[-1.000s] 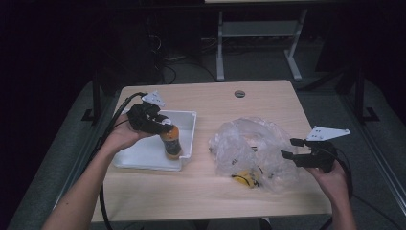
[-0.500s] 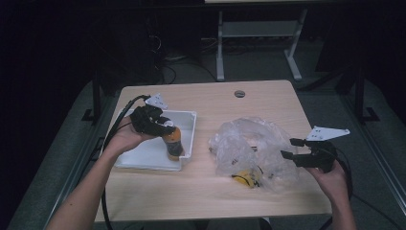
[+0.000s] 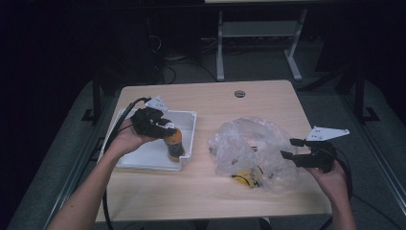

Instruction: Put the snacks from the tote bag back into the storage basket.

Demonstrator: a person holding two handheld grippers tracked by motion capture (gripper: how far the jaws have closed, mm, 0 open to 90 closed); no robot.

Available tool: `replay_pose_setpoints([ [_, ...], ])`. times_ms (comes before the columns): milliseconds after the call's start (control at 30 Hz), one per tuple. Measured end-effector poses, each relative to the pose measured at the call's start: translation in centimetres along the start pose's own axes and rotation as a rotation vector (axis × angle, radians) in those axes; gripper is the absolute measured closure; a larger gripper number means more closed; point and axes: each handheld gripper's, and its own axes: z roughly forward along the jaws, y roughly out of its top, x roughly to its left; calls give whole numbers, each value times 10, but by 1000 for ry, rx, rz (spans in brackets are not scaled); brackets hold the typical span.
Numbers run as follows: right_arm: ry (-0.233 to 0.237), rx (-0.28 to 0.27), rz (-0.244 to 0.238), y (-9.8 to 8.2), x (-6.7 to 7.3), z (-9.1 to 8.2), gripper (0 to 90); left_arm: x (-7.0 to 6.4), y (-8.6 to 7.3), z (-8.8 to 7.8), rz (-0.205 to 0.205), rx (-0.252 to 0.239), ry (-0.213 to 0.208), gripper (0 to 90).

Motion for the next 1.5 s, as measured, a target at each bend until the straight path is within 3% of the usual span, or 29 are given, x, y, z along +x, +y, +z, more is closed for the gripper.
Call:
replay_pose_setpoints([
  [233, 3, -6, 15, -1, -1, 0, 363, 0, -2, -1, -4, 3, -21, 581],
  [333, 10, 4, 14, -1, 0, 3, 358, 1, -3, -3, -21, 2, -62, 552],
  [467, 2, 8, 12, -1, 0, 5, 342, 2, -4, -7, -26, -8, -40, 482],
  [533, 0, 9, 14, -1, 1, 5, 336, 4, -5, -9, -41, -10, -54, 447],
  [800, -8, 2, 21, -2, 3, 5, 316, 5, -10, -15, -50, -11, -35, 408],
  [967, 2, 13, 26, -4, 3, 8, 317, 7, -16, -16, -74, -10, -54, 365],
  [1500, -15, -4, 26, -2, 3, 5, 312, 7, -32, -26, -97, -36, -31, 334],
])
